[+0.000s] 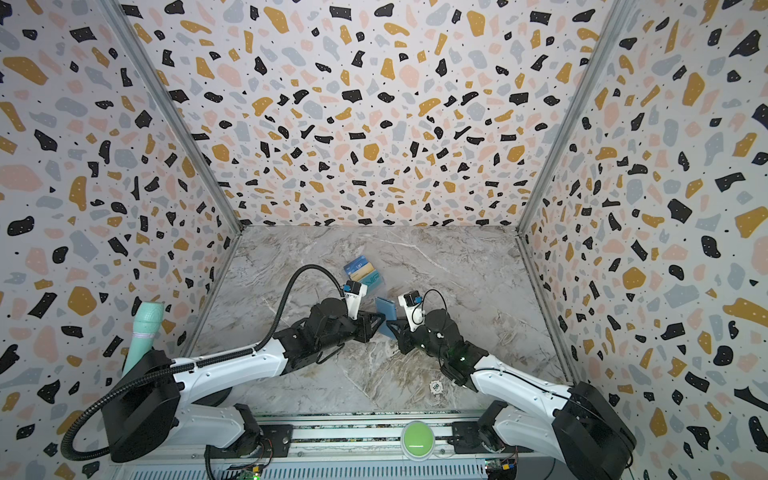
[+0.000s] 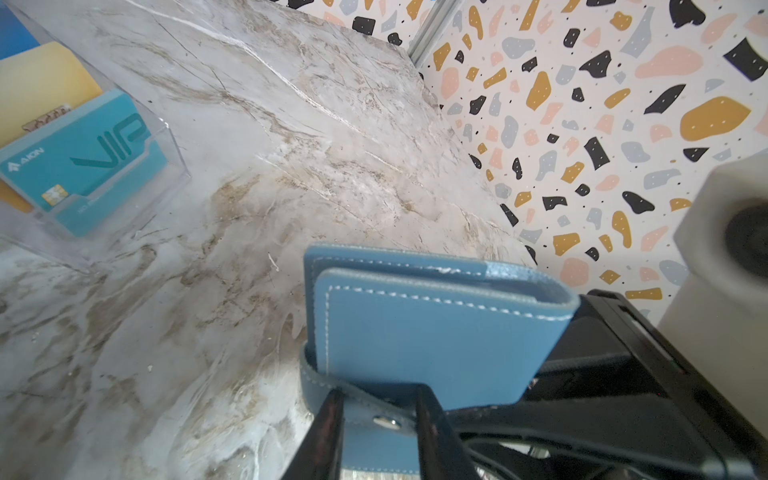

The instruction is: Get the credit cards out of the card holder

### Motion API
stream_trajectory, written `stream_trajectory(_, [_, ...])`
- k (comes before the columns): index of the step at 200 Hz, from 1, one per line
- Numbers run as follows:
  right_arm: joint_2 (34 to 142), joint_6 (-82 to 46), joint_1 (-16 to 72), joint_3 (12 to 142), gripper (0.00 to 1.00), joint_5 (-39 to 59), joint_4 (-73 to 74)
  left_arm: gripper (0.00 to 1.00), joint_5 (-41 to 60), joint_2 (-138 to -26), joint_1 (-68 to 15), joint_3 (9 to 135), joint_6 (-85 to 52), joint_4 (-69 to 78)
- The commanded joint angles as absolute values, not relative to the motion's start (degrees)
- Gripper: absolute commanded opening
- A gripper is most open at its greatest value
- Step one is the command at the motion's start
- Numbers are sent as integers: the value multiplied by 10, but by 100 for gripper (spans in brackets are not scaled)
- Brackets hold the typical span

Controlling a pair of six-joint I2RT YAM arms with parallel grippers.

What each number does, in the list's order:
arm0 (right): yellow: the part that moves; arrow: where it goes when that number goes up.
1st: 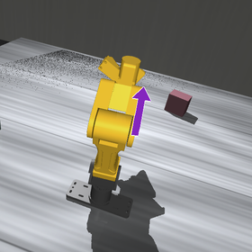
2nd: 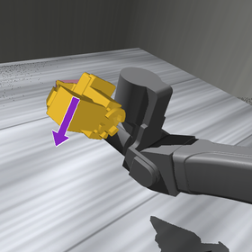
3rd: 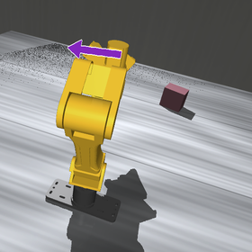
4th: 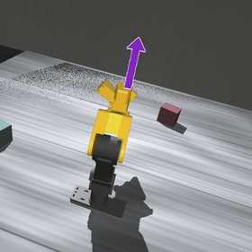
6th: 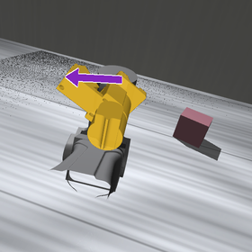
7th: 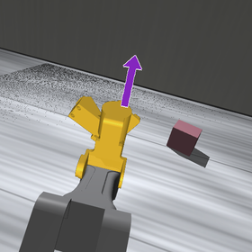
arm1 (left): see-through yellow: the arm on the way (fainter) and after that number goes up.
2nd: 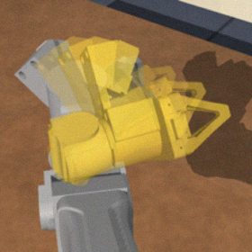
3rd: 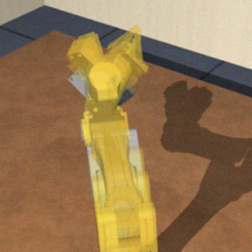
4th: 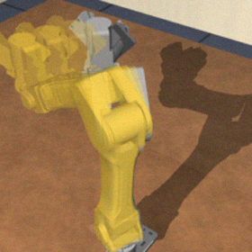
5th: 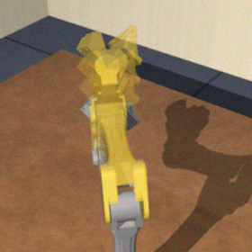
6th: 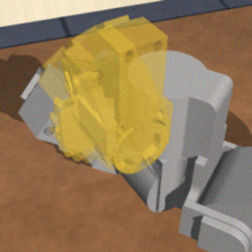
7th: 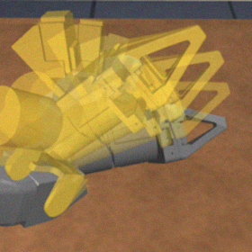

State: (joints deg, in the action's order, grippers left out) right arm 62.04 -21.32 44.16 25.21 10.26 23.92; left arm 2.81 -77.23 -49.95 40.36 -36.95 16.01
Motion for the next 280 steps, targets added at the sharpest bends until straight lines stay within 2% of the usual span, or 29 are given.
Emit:
stream_trajectory(1, [580, -196, 455, 265, 0, 138, 301, 24, 14, -782, -503, 410, -362, 120])
stream_trajectory(81, [565, -181, 448, 267, 0, 123, 275, 10, 29, -776, -502, 401, -365, 140])
stream_trajectory(121, [555, -192, 412, 270, 0, 173, 258, 9, 25, -756, -503, 391, -358, 138])
stream_trajectory(169, [545, -190, 335, 278, 0, 293, 210, 13, -18, -713, -501, 375, -336, 89])
stream_trajectory(205, [541, -188, 297, 287, 0, 379, 186, 18, -14, -697, -497, 368, -335, 92])
stream_trajectory(280, [548, -239, 260, 273, 0, 485, 229, 39, 112, -651, -482, 315, -324, 204])
